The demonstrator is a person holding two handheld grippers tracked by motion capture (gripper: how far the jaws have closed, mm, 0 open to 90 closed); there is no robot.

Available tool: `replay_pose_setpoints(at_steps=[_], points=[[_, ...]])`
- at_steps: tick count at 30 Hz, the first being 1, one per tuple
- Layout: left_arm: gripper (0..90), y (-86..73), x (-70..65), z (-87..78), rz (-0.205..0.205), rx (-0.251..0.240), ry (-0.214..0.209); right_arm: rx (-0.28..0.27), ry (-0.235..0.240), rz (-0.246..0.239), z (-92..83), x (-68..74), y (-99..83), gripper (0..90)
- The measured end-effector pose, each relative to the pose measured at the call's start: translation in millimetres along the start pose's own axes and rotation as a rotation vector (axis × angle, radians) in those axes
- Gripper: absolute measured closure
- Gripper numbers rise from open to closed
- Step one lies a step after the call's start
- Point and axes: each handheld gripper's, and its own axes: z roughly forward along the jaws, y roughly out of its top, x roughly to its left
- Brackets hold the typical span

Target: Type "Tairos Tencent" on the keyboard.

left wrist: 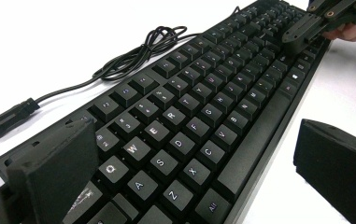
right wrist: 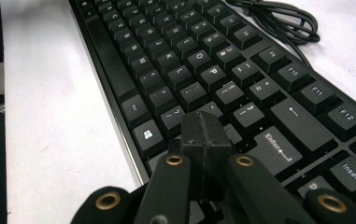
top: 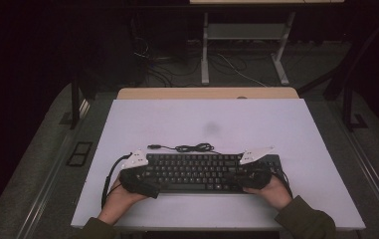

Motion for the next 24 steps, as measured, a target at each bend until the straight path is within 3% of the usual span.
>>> replay_pose_setpoints(at_steps=[24], points=[[0.0, 2.1, -0.8, 1.5, 0.007, 0.003, 0.003, 0.025, -0.008, -0.005, 3.1, 0.7, -1.0, 89.2]])
